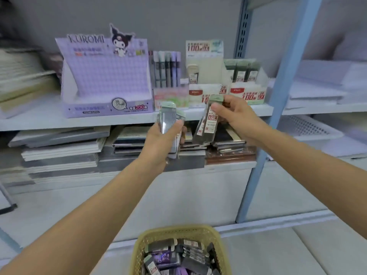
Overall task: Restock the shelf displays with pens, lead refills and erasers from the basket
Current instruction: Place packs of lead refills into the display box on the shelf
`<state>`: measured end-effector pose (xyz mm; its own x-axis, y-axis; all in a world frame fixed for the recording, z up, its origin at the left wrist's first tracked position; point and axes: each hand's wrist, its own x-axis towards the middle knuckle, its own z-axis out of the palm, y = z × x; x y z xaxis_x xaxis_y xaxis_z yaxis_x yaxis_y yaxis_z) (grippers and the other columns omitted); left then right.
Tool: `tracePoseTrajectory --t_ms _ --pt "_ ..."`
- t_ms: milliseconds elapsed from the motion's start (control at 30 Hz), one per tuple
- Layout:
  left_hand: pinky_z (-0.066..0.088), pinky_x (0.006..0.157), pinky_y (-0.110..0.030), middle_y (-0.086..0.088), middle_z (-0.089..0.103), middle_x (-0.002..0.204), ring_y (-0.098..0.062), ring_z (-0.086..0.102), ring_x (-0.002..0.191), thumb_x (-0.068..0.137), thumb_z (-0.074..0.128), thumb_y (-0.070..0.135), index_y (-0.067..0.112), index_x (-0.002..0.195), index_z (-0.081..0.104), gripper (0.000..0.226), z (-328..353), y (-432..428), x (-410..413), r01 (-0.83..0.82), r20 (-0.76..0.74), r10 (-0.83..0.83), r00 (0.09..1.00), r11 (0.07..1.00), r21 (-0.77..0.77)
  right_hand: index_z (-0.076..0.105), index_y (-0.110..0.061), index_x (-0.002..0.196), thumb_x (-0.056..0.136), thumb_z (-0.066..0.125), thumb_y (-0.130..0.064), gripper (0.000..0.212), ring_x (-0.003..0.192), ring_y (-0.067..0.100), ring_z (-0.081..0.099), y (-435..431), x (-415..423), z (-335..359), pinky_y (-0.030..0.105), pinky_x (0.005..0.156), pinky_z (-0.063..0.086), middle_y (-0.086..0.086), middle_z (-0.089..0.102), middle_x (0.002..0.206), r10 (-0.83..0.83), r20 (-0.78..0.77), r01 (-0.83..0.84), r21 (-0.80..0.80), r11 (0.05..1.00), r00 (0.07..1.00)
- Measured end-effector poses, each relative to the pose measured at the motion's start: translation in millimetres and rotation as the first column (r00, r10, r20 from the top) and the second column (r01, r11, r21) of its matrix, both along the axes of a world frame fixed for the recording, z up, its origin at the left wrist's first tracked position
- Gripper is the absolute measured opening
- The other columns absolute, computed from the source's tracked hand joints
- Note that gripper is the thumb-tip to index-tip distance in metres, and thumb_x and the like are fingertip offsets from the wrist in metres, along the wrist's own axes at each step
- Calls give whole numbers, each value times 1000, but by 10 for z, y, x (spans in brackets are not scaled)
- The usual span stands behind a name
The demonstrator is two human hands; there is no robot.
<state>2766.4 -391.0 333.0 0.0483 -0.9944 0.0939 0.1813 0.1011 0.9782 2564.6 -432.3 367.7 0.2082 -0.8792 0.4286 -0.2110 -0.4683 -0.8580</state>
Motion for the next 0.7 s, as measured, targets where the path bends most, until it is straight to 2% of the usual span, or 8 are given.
tracePoseTrajectory --t_ms 67,167,333,367,500,600,700 --pt "45 44 -21 3 65 64 -10 57 51 93 63 26 7 115 62 29 226 -62 -71 53 -24 -52 998 999 5 64 -24 105 99 52 -15 17 95 13 67 -69 -197 286 32 86 55 -4 70 101 -82 26 84 -81 993 996" --pt "47 45 -20 -1 67 65 -11 57 52 92 61 14 -2 120 59 32 479 -157 -189 105 -73 -107 992 994 -36 62 -16 107 99 50 -13 14 87 16 64 -220 -468 658 37 83 55 0 67 92 -221 107 236 -163 958 969" --pt "49 55 -26 -6 73 85 -12 60 60 91 63 13 6 111 63 22 651 -363 -280 106 -41 -110 993 990 -91 58 -2 120 99 50 -12 24 83 9 64 -487 -712 1081 21 71 53 -1 64 91 -384 174 418 -249 874 907" --pt "49 56 -27 -6 74 86 -13 60 62 90 64 14 8 107 65 18 662 -413 -286 112 -41 -116 992 989 -96 58 -1 120 99 51 -11 25 83 9 64 -547 -718 1119 21 72 54 0 64 92 -402 171 435 -253 864 899" --pt "54 56 -24 -5 76 91 -10 67 66 88 67 12 11 110 62 22 703 -588 -312 130 -54 -139 989 982 -139 60 -6 116 99 52 -17 22 98 27 66 -789 -662 1117 42 87 56 14 68 104 -453 72 458 -205 865 888" --pt "62 66 -33 -3 77 89 -10 71 70 87 68 12 13 110 61 24 716 -684 -331 139 -65 -149 987 980 -142 61 -11 110 98 53 -24 20 96 26 67 -946 -621 1075 44 85 56 12 69 101 -511 -68 488 -211 847 857" --pt "61 70 -32 -2 77 89 -10 71 70 86 69 14 14 110 60 25 718 -747 -342 134 -44 -143 989 978 -159 61 -11 105 98 54 -25 17 94 28 66 -1069 -590 1079 45 86 55 13 68 99 -521 -146 485 -227 845 841"
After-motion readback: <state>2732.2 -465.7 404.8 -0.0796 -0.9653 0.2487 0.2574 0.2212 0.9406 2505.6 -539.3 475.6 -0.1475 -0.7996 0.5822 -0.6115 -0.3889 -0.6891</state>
